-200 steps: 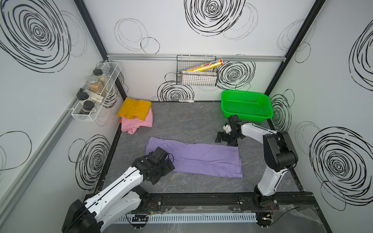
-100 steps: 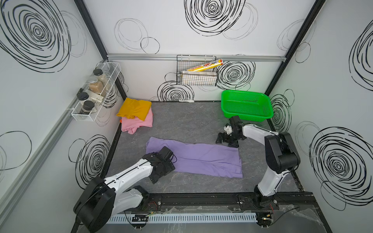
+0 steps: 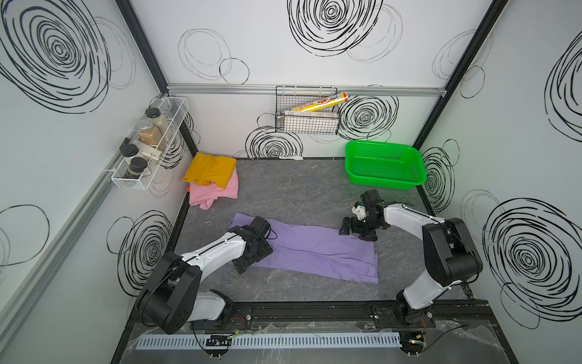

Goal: Fold and stack t-shirts
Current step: Adjust the T-shirt at the center of the board.

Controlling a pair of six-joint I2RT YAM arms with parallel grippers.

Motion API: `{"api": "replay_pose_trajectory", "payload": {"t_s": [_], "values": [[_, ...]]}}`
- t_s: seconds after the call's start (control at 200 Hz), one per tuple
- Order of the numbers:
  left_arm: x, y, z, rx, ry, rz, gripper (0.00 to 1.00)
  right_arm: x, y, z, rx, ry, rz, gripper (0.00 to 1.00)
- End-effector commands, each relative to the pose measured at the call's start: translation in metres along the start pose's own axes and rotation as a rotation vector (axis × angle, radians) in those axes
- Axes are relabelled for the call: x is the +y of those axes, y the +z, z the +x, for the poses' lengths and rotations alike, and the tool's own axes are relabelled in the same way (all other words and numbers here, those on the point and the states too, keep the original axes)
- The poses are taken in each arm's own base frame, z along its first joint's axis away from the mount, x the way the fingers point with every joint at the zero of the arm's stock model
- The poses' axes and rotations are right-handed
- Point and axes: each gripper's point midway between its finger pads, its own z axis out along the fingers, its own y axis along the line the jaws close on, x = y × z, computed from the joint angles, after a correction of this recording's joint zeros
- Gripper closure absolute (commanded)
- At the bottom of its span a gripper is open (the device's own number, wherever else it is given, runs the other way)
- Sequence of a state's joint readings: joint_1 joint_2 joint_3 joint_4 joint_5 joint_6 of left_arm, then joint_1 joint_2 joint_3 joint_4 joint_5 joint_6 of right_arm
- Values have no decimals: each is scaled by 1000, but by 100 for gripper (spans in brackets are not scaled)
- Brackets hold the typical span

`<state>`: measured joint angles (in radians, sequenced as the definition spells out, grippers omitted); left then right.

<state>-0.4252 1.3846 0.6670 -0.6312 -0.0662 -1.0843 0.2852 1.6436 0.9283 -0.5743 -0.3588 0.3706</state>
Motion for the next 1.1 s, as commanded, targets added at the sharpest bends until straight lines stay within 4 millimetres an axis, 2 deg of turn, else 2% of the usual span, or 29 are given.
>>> {"api": "replay_pose_trajectory", "payload": {"t_s": [0.0, 0.125, 0.37, 0.591, 0.726, 0.916, 1.096], "values": [[-19, 4, -24, -58, 24, 43, 1, -8, 9, 35, 100, 35, 32, 0], [-33, 6, -39, -68, 25, 51, 1, 3, 10, 48, 111, 28, 13, 0], [-74, 8, -69, -98, 31, 81, 1, 30, 2, 65, 122, -10, -35, 0], [-122, 9, -99, -120, 34, 124, 1, 44, -3, 81, 125, -23, -57, 0], [-153, 6, -122, -152, 36, 160, 1, 46, -4, 90, 126, -23, -67, 0], [-198, 7, -147, -162, 43, 222, 1, 50, 2, 107, 150, -25, -84, 0], [-238, 8, -162, -157, 40, 296, 1, 58, 10, 125, 178, -36, -102, 0]]}}
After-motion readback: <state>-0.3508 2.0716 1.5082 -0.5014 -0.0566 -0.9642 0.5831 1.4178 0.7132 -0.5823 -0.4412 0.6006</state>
